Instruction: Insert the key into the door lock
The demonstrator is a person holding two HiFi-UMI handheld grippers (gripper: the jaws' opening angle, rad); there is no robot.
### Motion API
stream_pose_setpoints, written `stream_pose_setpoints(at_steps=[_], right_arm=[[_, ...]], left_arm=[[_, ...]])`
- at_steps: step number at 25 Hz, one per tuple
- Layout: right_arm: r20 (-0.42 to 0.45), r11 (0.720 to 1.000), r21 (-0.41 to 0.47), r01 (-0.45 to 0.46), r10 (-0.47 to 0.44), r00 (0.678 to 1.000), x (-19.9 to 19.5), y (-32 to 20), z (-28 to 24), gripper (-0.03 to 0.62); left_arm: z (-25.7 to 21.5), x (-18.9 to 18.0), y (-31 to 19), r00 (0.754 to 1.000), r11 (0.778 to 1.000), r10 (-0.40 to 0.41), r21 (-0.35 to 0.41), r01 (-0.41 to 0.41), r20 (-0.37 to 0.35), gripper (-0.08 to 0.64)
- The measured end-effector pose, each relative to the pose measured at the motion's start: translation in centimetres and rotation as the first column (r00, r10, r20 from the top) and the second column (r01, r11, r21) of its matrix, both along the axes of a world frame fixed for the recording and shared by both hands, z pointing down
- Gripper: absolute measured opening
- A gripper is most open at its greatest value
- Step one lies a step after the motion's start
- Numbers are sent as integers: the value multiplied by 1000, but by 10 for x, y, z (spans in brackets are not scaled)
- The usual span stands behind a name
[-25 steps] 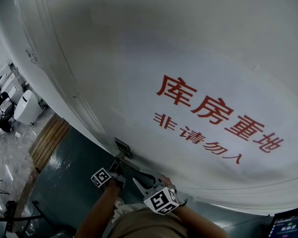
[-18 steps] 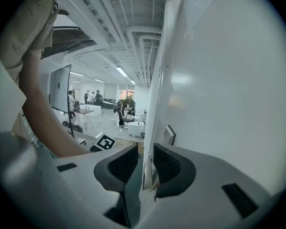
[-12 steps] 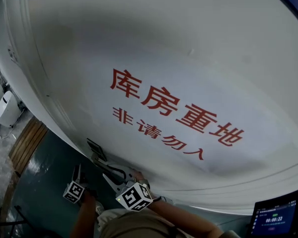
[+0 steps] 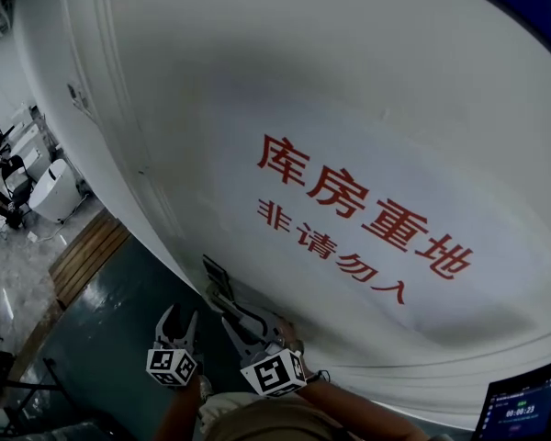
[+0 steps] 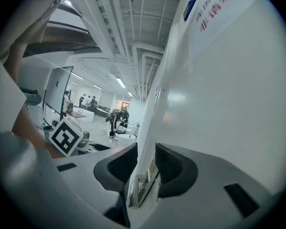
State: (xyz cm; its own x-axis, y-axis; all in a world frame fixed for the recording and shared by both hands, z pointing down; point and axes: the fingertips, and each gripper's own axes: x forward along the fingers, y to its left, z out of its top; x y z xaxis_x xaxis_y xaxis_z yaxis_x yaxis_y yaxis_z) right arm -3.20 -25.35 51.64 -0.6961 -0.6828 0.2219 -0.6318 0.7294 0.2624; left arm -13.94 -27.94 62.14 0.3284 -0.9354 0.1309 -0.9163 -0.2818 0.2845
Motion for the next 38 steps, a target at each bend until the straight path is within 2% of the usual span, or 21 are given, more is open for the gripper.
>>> stream_pose_setpoints(at_steps=[4, 9, 14, 18, 26, 31, 35, 38], right_arm=[[0, 1000, 24, 3, -3, 1000, 1, 7, 0, 109], [43, 1000, 23, -15, 14, 999, -11, 13, 6, 109], [78, 1000, -4, -19, 19, 997, -40, 31, 5, 109], [81, 1000, -20, 14, -12, 997, -73, 53, 12, 109], [98, 995, -38, 88, -84, 992, -129, 101, 24, 109], [87, 990, -42, 134, -130, 988, -151, 136, 31, 109], [96, 983, -33, 182, -178, 979, -164, 165, 33, 109], [102, 975, -40, 219, -214, 972, -170, 182, 33, 109]], left_arm=[[-13, -1, 20, 998, 1000, -5, 26, 4, 60, 224], [-15, -32, 53, 998, 998, -57, 11, 57, 28, 224], [-18, -85, 101, 992, 992, -129, 0, 129, 15, 224], [-23, -138, 155, 976, 976, -218, -3, 218, 15, 224], [-20, -221, 261, 925, 925, -380, 15, 380, 9, 224], [-16, -240, 312, 910, 909, -415, 35, 416, -11, 224], [-9, -239, 349, 906, 905, -423, 30, 424, -27, 224], [-4, -240, 367, 895, 894, -446, 32, 447, -34, 224]])
